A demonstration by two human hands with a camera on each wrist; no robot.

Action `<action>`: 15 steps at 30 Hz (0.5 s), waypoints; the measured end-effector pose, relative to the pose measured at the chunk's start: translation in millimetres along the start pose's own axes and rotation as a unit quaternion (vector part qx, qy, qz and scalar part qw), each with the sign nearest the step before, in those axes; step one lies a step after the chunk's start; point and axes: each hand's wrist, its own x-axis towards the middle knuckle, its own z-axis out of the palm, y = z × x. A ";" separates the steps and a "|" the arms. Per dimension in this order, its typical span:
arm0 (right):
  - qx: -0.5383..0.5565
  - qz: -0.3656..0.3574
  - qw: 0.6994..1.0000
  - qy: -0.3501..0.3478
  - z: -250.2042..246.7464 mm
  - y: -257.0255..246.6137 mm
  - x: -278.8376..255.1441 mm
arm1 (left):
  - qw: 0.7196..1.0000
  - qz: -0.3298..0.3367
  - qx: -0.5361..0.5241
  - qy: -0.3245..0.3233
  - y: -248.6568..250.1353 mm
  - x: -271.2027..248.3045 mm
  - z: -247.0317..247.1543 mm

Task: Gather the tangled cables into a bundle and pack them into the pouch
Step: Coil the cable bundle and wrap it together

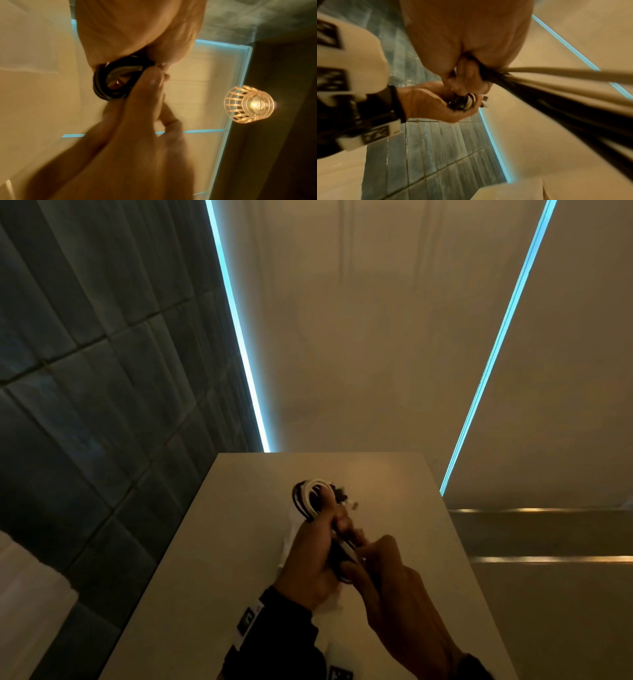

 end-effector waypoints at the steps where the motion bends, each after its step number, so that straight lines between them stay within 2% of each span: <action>1: 0.043 0.023 0.999 -0.010 -0.3 3.4 -3.4 | 1.000 0.013 -0.021 0.007 7.8 3.6 1.2; 3: 0.134 0.068 0.987 -0.049 -3.9 17.2 -15.4 | 0.998 0.039 -0.041 0.016 23.5 10.6 -1.3; 5: 0.223 0.154 0.956 -0.114 -9.1 35.3 -31.2 | 0.997 0.065 -0.041 0.026 37.4 13.1 -6.5; 7: 0.229 0.227 0.930 -0.178 -19.0 50.1 -41.6 | 0.997 0.078 -0.021 0.022 43.7 13.3 -12.0; 8: 0.195 0.243 0.929 -0.197 -24.2 57.7 -41.7 | 0.997 0.079 -0.010 0.018 43.9 12.6 -13.5; 9: 0.138 0.235 0.942 -0.194 -28.7 65.7 -38.9 | 0.997 0.077 -0.001 0.011 42.8 10.6 -13.5; 11: 0.066 0.180 0.973 -0.129 -35.1 66.5 -25.6 | 0.997 0.068 0.022 -0.014 36.2 7.5 -8.0; 13: 0.104 0.150 0.978 -0.103 -29.0 47.6 -6.8 | 0.997 0.054 0.046 -0.032 26.9 3.8 2.4; 15: 0.190 0.158 0.961 -0.122 -9.0 21.5 6.1 | 0.997 0.047 0.048 -0.036 23.9 1.9 12.4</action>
